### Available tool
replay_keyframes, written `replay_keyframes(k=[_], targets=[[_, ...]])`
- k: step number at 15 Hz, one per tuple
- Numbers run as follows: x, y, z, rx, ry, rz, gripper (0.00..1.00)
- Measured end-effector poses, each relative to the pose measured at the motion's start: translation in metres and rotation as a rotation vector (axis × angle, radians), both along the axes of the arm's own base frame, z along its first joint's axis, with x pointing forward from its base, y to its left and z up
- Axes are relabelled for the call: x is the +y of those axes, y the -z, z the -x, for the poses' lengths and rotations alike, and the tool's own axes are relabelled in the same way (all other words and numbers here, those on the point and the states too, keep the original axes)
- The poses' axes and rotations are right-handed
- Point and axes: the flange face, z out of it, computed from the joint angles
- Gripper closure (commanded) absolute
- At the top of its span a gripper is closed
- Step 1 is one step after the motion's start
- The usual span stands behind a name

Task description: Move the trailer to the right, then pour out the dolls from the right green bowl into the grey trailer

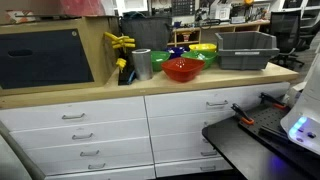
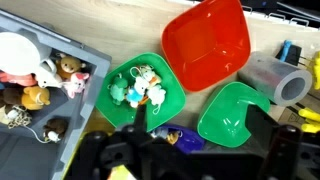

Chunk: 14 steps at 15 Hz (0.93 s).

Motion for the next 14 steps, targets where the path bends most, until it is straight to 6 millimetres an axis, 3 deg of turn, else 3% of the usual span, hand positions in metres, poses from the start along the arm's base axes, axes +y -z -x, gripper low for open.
replay_keyframes(k=[11, 14], targets=[[0.0, 0.001, -0.001, 0.003, -0.003, 0.001, 0.0], [0.005, 0.01, -0.01, 0.0, -0.005, 0.007, 0.0]])
